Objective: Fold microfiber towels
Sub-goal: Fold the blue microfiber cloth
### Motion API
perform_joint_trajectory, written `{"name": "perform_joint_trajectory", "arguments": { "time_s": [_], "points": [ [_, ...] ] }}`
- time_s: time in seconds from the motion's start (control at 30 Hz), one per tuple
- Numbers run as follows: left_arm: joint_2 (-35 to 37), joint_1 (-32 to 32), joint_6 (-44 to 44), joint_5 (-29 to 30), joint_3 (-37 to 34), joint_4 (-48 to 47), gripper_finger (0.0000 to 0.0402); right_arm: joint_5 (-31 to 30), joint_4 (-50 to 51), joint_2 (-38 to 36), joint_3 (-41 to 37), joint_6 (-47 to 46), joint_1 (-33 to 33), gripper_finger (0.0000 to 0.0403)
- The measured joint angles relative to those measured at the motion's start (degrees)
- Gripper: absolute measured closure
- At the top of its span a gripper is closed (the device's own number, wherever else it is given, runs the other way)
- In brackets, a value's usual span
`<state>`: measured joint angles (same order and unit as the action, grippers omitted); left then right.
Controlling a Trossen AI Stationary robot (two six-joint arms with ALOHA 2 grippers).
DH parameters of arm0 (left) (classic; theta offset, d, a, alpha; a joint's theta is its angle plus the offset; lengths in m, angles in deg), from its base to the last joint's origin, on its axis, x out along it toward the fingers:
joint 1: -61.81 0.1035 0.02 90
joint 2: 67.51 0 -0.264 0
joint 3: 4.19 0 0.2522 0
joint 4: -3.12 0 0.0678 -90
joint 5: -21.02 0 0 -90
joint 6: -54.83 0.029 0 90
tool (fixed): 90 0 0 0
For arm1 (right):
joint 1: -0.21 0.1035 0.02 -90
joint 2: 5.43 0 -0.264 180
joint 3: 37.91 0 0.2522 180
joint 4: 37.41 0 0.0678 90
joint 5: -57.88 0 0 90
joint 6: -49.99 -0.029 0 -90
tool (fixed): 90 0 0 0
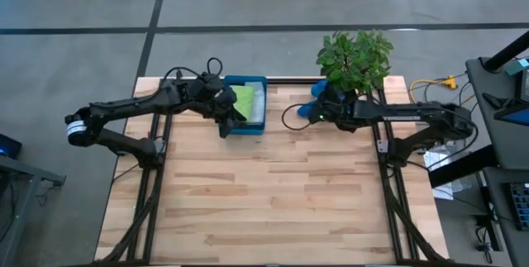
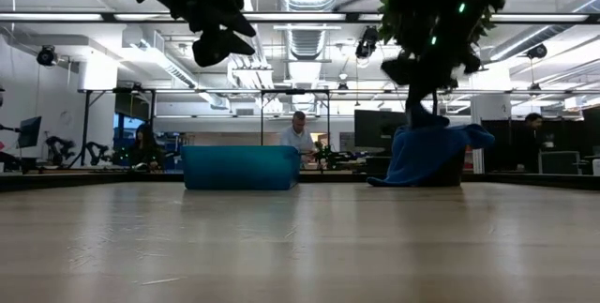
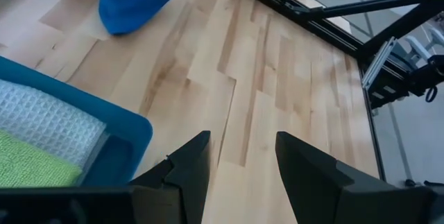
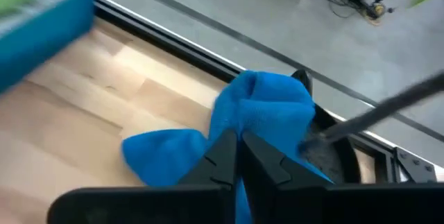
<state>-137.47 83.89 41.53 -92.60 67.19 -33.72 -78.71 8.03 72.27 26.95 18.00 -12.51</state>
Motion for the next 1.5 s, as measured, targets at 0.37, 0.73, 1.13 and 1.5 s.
{"name": "perform_joint_trajectory", "arguments": {
  "time_s": [0.37,0.73,1.13,1.5],
  "points": [
    [-0.1,-0.2,-1.5,0.0,0.0,1.7,0.0252,1.4,8.3,-13.6,4.6,-3.2,12.2,0.0395],
    [-1.8,-2.5,-6.6,0.0,0.0,20.3,0.0252,17.0,3.2,-15.4,7.9,4.3,19.6,0.0395],
    [-14.2,-11.0,-7.4,3.8,0.6,33.8,0.0223,20.1,4.5,-11.6,15.4,5.2,19.6,0.0395],
    [-21.6,-14.0,-7.4,16.6,1.0,36.6,0.0151,23.7,3.5,-9.6,16.0,2.2,20.7,0.0394]
  ]
}}
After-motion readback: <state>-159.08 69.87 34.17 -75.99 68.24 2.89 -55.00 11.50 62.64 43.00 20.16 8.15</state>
